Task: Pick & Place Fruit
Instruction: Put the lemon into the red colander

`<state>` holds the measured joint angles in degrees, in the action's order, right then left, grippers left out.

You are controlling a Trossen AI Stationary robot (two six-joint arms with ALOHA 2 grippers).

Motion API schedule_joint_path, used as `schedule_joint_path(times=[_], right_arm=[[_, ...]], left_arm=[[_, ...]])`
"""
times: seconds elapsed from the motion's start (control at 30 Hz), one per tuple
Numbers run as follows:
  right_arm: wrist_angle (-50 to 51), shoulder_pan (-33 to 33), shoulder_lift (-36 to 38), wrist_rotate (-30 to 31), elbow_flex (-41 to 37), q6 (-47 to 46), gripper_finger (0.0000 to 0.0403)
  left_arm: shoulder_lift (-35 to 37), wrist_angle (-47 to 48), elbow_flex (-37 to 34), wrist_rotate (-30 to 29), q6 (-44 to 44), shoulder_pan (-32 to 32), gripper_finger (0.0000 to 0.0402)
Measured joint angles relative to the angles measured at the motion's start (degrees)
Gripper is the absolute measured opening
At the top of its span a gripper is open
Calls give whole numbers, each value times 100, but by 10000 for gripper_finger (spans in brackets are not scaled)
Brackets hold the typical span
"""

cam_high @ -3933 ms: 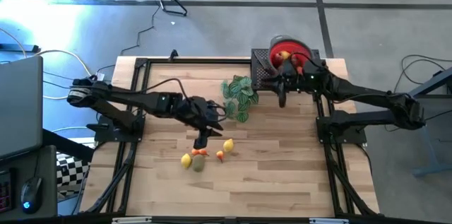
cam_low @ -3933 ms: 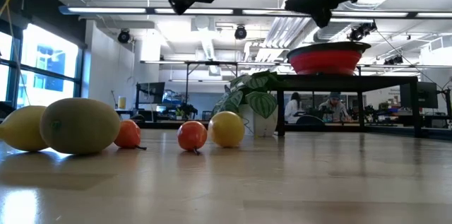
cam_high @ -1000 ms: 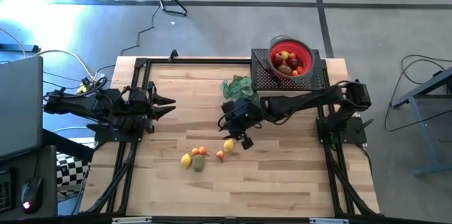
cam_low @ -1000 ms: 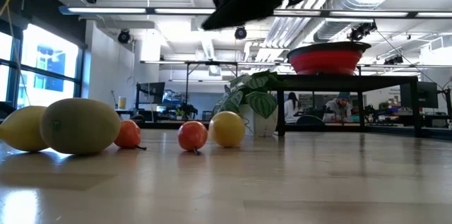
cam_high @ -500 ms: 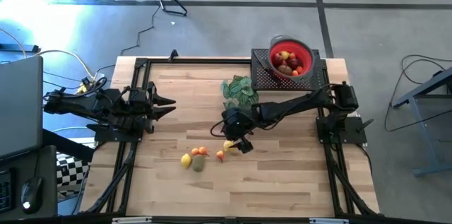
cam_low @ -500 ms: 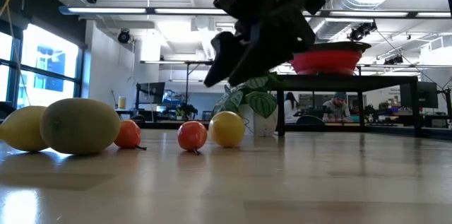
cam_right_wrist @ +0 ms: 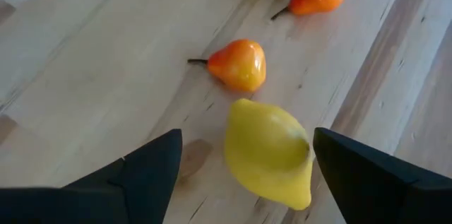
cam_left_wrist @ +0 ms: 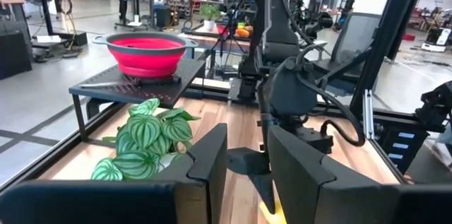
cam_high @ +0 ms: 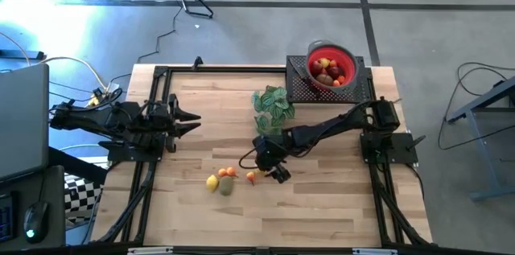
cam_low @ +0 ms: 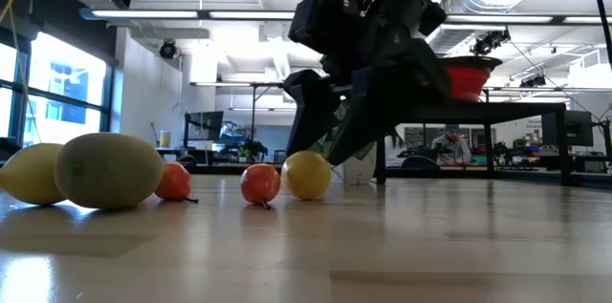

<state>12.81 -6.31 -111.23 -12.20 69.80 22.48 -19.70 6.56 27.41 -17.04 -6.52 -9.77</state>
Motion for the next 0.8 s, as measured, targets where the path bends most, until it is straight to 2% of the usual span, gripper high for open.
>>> schedule_joint_path(times=[0.6,0.8], right_arm=[[-269,4,-340,230,0,-10,311],[-226,6,-340,321,0,-13,285]], left_arm=[[-2,12,1,8,-96,1,99],[-2,61,1,7,-131,-1,99]])
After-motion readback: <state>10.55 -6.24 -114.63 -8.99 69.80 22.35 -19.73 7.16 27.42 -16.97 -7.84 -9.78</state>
